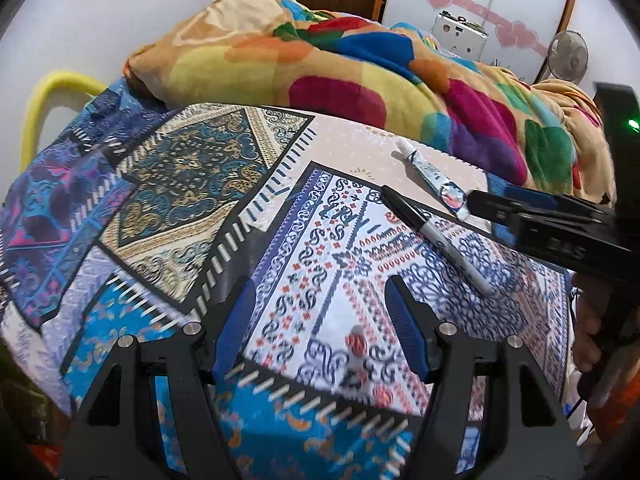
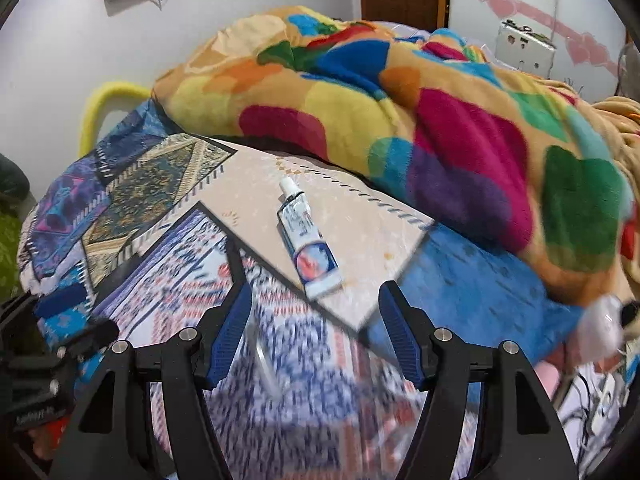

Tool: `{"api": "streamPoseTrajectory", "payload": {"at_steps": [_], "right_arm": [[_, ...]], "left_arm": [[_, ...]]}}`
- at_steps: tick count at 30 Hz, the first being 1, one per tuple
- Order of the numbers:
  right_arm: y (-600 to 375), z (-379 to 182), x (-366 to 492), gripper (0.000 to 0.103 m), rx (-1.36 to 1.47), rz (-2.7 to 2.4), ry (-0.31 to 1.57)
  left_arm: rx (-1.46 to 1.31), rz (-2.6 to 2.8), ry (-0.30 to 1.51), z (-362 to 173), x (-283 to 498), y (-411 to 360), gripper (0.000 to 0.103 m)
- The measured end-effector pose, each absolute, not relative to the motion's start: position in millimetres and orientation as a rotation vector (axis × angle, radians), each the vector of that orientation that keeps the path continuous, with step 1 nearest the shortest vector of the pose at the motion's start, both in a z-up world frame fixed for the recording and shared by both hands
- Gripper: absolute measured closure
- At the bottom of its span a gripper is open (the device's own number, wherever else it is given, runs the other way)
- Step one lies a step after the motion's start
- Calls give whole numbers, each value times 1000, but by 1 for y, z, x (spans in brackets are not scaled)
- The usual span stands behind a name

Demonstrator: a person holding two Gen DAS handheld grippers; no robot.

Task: Collect trash
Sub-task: 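Grasp the white ointment tube with the right tool while the left tool grasps the grey marker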

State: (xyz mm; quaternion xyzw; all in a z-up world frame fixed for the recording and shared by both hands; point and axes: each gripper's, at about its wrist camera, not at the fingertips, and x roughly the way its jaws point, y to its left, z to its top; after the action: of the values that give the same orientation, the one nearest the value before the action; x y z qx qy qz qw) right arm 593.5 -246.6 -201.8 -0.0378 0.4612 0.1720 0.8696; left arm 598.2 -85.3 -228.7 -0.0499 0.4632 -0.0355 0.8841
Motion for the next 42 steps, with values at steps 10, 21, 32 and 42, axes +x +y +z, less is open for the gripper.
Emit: {"api": "streamPoseTrajectory", "payload": {"at_steps": [10,21,32,42], "right_arm": [[-223,-229,636,54,-186,327,921],[-262,-221,617,80,-103,350,946],[-295,-201,577,80,-78,304,898],[-305,-190,553,80,-12,307,890]], "left_arm": [[-58,-90,982,-248,618,-103,37],[-105,-129,996,-240,649,-137,37],[-11,-26,996,-253,660,-187,65],[-19,-99,1009,-240,630,-186,92]]}}
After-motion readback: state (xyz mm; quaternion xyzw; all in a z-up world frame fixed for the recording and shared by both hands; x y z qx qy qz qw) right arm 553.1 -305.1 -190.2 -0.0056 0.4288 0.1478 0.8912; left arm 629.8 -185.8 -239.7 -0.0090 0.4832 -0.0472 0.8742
